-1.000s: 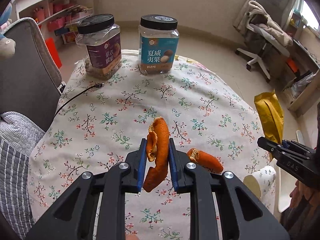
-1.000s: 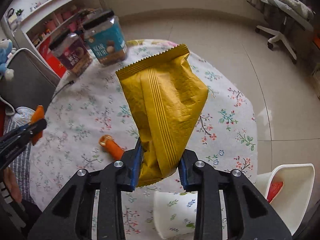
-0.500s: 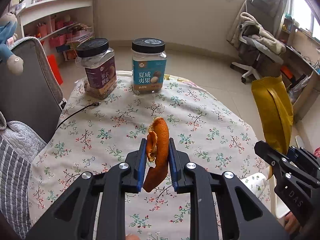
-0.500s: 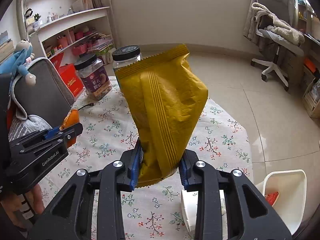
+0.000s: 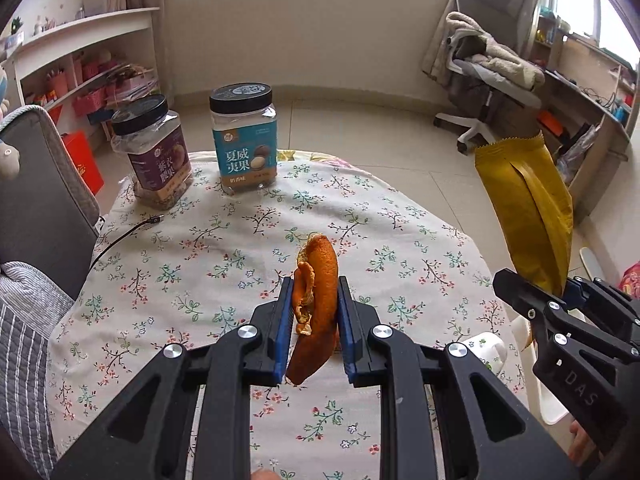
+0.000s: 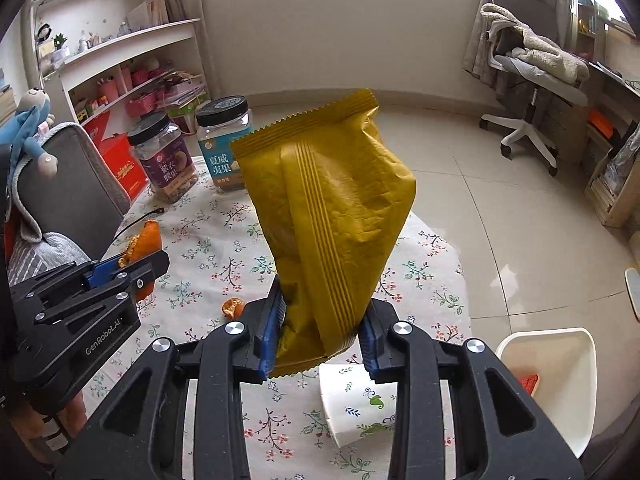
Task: Collect trash
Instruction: 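Carry the peel and yellow packet to the white bin and release both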
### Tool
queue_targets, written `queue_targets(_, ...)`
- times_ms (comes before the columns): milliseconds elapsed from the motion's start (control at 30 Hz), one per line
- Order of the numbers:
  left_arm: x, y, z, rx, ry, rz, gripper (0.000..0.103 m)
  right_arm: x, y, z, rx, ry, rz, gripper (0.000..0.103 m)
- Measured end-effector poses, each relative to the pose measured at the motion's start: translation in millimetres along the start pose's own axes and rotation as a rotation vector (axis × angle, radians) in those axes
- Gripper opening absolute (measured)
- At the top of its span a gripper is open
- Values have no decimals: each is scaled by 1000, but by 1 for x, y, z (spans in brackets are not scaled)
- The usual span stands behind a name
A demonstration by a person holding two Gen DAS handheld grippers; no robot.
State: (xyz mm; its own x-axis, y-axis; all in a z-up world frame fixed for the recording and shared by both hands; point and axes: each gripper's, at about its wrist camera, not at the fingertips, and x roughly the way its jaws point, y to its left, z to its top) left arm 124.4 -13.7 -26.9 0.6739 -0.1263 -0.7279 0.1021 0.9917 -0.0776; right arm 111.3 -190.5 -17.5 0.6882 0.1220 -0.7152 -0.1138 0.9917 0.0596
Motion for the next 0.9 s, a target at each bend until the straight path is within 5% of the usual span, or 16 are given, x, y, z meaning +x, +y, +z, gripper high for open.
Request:
queue_targets(300, -1, -30, -5, 46, -1, -28, 21, -10, -30, -9, 53, 0, -70, 32)
queue_targets(767, 6, -89, -25, 191, 24, -83, 21, -37, -133, -44, 250, 46, -255, 34)
queue_targets(900, 2, -117, -30, 247, 21, -120, 21, -45, -161, -58, 313, 56, -300, 43)
